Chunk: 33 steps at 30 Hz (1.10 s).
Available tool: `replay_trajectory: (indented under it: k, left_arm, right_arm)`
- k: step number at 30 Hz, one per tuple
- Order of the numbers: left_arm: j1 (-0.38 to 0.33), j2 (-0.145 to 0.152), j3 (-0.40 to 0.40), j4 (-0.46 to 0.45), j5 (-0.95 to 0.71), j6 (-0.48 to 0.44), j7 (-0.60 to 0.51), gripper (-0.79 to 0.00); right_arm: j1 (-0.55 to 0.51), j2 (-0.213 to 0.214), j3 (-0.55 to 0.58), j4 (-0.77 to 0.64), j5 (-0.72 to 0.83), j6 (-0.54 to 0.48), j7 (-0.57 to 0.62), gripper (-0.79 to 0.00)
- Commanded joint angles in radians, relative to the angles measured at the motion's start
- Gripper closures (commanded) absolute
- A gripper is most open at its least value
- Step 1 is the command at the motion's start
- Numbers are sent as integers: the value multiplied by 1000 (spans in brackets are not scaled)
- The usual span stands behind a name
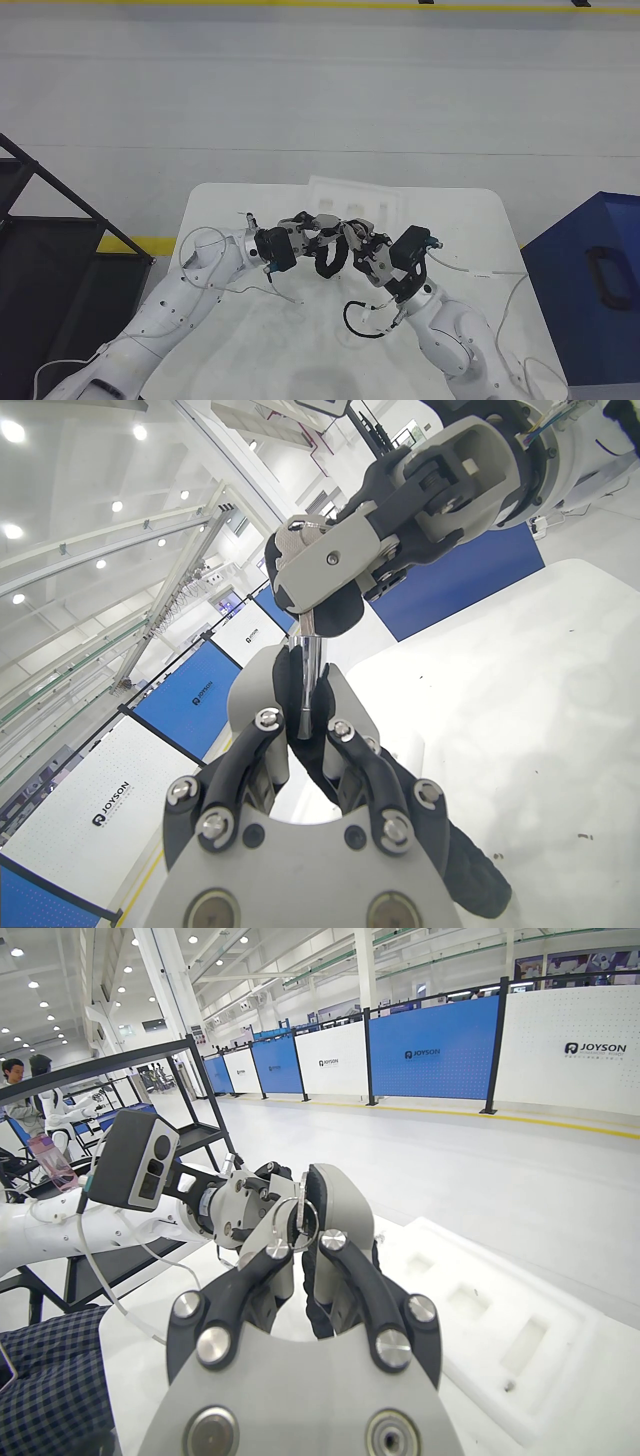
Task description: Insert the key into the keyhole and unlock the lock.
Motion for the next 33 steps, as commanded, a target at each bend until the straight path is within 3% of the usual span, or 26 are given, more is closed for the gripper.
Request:
replay_trajectory:
  k: [1,3,5,14,18,19,21,27,33]
  left_arm:
    - [1,-1,-1,1,-2,-2,-2,0]
    - [2,-1,-2,2,-3,-8,-7,0]
    - [3,-2,-3,3,-6,-14,-11,0]
    - [9,-8,-3,12,-71,-80,-34,0]
    - [13,-12,-2,19,-117,-118,-49,0]
    - [15,-13,-2,23,-142,-136,-50,0]
    - [13,-15,-3,28,-164,-159,-69,0]
    - [14,-19,-17,41,-322,-314,-143,0]
    - [18,-10,-58,26,-470,-481,-298,0]
  right_arm:
    - [2,-1,0,3,-1,4,-2,0]
    - [4,-2,1,5,-10,15,-3,0]
    - [5,-2,2,5,-8,20,-3,-262]
    - [19,-3,18,7,27,-10,14,-222]
    - [30,-3,31,7,49,-22,23,-277]
    - [33,-3,35,5,55,-28,23,-329]
    - [38,-1,46,-1,60,-46,29,-779]
    - [55,17,107,-8,60,-186,151,-785]
    - [53,42,193,-20,97,-337,325,-785]
